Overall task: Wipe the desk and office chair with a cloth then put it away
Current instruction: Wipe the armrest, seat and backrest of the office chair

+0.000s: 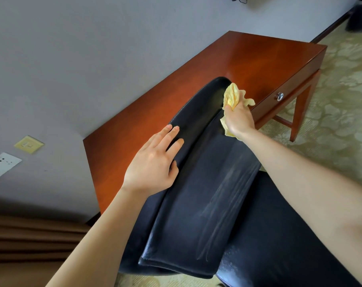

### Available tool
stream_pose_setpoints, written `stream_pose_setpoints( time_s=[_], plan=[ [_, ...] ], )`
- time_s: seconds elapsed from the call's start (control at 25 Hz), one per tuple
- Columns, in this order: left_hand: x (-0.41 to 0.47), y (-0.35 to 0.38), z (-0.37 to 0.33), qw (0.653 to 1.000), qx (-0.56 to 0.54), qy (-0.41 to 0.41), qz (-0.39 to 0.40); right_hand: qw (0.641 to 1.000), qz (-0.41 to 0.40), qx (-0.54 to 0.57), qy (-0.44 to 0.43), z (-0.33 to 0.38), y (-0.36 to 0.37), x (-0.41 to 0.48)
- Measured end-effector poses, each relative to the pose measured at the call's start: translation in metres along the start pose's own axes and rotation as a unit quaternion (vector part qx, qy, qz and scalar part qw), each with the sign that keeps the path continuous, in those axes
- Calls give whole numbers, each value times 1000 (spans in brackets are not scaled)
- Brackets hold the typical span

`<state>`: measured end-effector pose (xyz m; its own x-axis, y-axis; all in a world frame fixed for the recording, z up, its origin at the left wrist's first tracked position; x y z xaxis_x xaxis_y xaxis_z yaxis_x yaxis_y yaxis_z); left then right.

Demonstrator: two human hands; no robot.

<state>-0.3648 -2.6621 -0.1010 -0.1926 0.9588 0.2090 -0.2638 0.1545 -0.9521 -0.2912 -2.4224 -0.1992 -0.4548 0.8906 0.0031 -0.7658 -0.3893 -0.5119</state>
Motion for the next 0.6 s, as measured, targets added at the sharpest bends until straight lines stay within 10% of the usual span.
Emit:
stream_pose_setpoints(
  time_s=[0.4, 0.6],
  plan=[
    [0, 2, 3, 1000, -14, 10, -3, 978, -51, 96, -177, 21, 39, -127],
    [-1, 0, 1, 1000, -26, 12, -5, 948, 58, 66, -306, 9, 51, -201]
  ],
)
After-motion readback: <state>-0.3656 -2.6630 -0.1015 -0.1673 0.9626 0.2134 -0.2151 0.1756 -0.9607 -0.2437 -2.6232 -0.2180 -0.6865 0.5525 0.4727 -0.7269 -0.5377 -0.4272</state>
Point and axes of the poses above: each hand's wrist, its own x-axis towards the middle knuckle, its own y-axis out of the palm, z = x × y, the point moved 1 cm from there along x, towards the middle knuckle, and after that the axes turned 6 degrees about -y, right-handed, at the moved point
